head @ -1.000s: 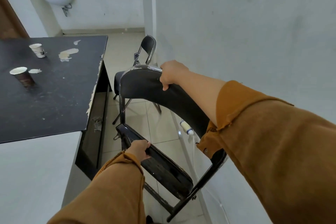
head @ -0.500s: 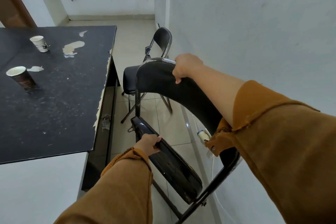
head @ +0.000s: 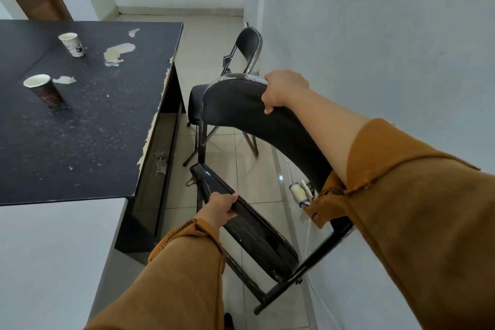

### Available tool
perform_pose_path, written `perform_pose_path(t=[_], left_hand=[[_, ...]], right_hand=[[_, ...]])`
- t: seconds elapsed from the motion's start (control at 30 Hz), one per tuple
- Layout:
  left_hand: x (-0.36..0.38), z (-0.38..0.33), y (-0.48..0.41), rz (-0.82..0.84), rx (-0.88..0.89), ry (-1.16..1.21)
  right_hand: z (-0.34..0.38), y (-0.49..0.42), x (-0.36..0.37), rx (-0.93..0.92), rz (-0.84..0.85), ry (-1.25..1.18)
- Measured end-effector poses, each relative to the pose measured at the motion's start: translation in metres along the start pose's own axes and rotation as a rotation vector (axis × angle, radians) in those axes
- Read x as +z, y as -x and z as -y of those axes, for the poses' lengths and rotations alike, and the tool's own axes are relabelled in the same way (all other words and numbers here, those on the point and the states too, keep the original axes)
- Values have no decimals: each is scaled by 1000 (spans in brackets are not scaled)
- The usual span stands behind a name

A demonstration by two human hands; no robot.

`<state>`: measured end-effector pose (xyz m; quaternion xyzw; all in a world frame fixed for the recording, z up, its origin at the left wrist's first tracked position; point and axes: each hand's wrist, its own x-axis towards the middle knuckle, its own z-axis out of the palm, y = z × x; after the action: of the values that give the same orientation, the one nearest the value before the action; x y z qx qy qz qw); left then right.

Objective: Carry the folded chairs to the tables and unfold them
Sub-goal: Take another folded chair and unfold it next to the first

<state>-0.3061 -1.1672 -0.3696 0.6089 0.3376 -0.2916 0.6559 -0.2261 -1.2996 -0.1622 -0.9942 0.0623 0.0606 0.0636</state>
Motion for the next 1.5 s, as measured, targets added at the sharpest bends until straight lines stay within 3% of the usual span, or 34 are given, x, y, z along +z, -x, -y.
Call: perform_pose_path(t=[0.2, 0.5, 0.77, 0.93, 1.27, 1.5], left_hand=[[-22, 20, 9, -89, 30, 30], [-49, 51, 21, -114, 81, 196], [-102, 122, 39, -185, -59, 331], [-112, 153, 37, -158, -143, 223], [-124, 156, 34, -151, -144, 62], [-148, 165, 8, -327, -35, -125]], right_hand=[[14, 10, 7, -130, -51, 7], [24, 13, 11, -157, 17, 6], [44, 6, 29, -195, 102, 83], [59, 14, 37, -210, 87, 119], [52, 25, 51, -243, -31, 160], [28, 21, 58, -104, 3, 70]])
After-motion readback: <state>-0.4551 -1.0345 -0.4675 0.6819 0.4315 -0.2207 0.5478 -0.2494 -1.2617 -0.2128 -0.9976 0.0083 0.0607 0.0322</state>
